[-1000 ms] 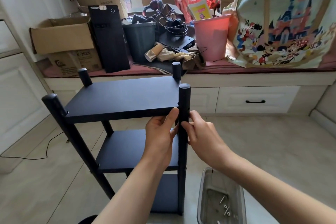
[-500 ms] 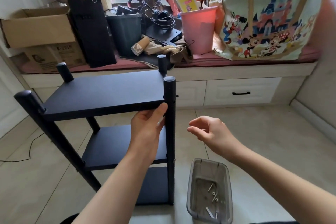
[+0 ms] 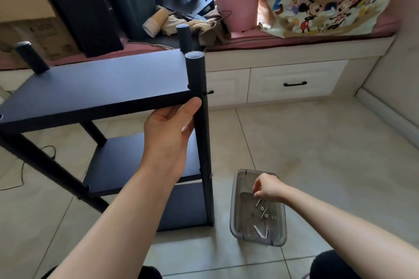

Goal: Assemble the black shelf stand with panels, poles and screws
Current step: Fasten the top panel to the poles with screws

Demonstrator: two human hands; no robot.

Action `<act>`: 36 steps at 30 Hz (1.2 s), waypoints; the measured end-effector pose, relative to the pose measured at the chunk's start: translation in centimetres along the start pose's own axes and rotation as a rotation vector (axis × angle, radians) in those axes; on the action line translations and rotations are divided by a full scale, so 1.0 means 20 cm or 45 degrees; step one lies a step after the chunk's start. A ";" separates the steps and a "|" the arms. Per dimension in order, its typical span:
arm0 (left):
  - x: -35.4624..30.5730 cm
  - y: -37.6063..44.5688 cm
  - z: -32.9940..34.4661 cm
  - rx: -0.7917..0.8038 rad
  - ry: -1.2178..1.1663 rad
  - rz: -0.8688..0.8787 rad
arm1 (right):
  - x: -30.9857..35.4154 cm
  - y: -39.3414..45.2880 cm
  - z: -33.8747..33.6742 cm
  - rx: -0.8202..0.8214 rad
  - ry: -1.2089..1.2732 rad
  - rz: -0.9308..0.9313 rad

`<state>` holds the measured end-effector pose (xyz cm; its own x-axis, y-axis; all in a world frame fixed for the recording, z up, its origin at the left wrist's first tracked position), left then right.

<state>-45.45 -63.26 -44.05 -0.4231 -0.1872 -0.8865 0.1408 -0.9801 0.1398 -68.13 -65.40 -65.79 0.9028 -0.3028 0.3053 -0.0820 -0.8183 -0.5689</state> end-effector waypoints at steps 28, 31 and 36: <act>0.02 0.04 -0.02 0.162 -0.060 0.012 | -0.23 0.67 0.48 0.049 -0.618 -0.049; 0.03 0.05 -0.03 0.184 -0.064 0.002 | -0.23 0.66 0.47 0.031 -0.736 -0.080; 0.02 0.05 -0.05 0.159 -0.030 -0.025 | -0.12 0.58 0.30 0.045 -0.813 -0.105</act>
<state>-44.63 -64.35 -44.74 -0.4456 -0.1679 -0.8793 0.0204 -0.9839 0.1775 -68.81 -71.26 -77.69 0.9799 0.1199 -0.1595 0.0024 -0.8064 -0.5913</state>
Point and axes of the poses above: each hand's wrist, its own y-axis towards the middle knuckle, its own z-axis out of the palm, x = y × z, the point moved 2 cm from there along y, towards the middle knuckle, and after that the axes turned 5 degrees about z, right-handed, at the moved point
